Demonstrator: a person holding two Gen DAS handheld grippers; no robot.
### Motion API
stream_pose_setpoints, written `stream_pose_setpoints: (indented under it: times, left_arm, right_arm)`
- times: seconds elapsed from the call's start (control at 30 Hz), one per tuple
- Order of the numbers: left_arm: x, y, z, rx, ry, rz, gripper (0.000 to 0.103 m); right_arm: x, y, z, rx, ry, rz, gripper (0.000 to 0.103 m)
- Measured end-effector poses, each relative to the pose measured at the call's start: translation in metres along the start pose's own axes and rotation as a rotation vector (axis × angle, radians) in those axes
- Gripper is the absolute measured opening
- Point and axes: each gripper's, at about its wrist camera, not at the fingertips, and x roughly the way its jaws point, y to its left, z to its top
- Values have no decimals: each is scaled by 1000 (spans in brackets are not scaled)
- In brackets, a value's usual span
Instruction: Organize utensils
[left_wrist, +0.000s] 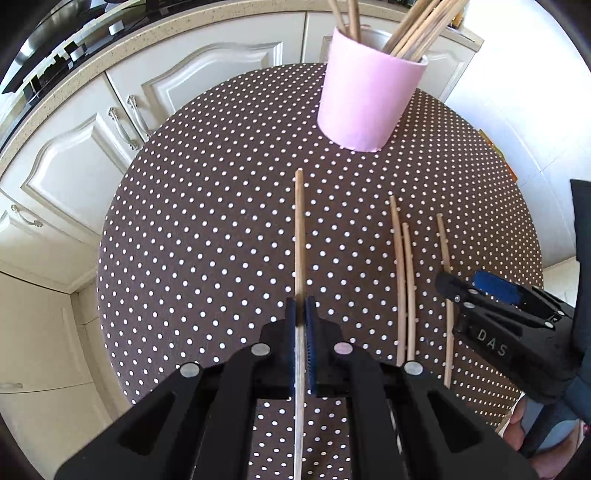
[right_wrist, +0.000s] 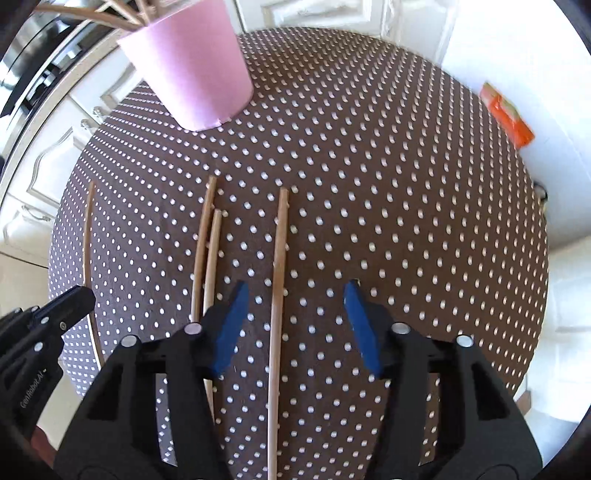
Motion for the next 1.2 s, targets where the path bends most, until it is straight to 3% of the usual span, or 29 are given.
stream_pose_setpoints:
  times: [0.03,0.1,0.3,0.67,1.2]
  left_arm:
    - [1,1,0,-6,1,1,6]
    - [3,2,0,-16,4,1,6]
    - [10,3,1,-27,12,3,6]
    - [3,0,9,-31,-22,-9,6]
    - [-88,-7,52,3,-267,-45,6]
  right_arm:
    - [-1,5,-2,-24,-20,-17,48]
    - [0,15,-7,-84,-53,-57,31]
    - [-3,23,-46,-76,-90,-36,9]
    - [-50,-21,-47,-7,-131,66,6]
    - [-150,-35,6,-1,-349,172,6]
